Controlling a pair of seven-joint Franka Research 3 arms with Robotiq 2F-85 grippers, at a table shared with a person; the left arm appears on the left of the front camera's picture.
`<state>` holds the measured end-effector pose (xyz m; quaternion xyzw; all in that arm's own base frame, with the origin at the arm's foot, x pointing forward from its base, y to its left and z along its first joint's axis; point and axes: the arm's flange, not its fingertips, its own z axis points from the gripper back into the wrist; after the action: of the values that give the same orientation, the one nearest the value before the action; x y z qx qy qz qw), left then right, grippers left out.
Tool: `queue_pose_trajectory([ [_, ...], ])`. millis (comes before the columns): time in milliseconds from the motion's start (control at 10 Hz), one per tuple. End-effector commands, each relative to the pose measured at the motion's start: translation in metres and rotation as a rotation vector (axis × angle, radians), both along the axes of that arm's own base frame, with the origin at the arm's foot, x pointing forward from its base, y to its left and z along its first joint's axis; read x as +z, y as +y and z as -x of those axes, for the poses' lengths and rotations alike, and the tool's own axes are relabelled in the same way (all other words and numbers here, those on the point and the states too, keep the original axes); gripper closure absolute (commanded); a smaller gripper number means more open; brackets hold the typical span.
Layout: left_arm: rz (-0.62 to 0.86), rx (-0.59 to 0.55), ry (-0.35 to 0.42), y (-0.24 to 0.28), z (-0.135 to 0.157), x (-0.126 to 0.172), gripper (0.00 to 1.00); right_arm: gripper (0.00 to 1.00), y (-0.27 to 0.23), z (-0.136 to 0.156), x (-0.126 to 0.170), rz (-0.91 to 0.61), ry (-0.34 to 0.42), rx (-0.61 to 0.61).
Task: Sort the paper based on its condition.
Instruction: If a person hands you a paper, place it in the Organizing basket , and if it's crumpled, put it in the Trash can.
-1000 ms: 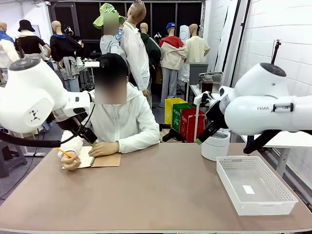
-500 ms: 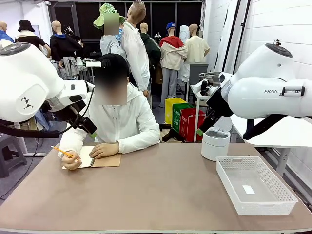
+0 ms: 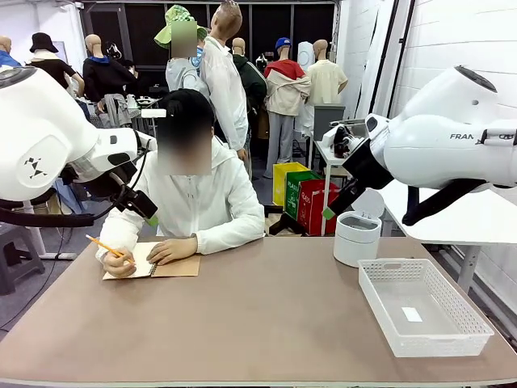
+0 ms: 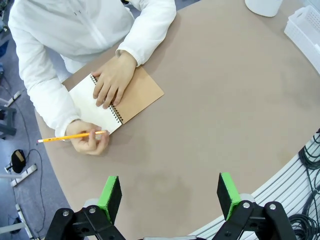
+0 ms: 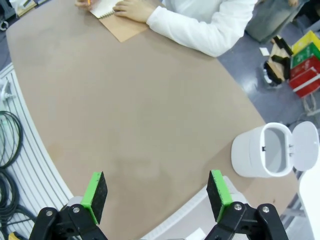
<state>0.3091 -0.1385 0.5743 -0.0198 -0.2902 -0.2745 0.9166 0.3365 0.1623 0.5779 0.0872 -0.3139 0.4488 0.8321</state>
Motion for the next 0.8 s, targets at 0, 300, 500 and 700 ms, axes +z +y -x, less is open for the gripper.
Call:
queue_pose_trajectory([
  [0,0.017,-0.002,0.001,0.0048,0.0044,-0.0023,0.0,0.0,-0.0022,-0.0023,-0.0055,-0.05,0.0,0.052],
  [300,0.003,0.002,-0.004,0.0013,0.001,0.0013,0.0,0.0,-0.0008,-0.0058,-0.0079,-0.098,0.009,0.088],
  [500,0.003,0.002,-0.004,0.0013,0.001,0.0013,0.0,0.0,0.0007,-0.0089,-0.0103,-0.103,-0.003,0.041],
  [700,0.003,0.002,-0.004,0.0013,0.001,0.0013,0.0,0.0,0.0005,-0.0018,-0.001,-0.07,0.015,0.049],
])
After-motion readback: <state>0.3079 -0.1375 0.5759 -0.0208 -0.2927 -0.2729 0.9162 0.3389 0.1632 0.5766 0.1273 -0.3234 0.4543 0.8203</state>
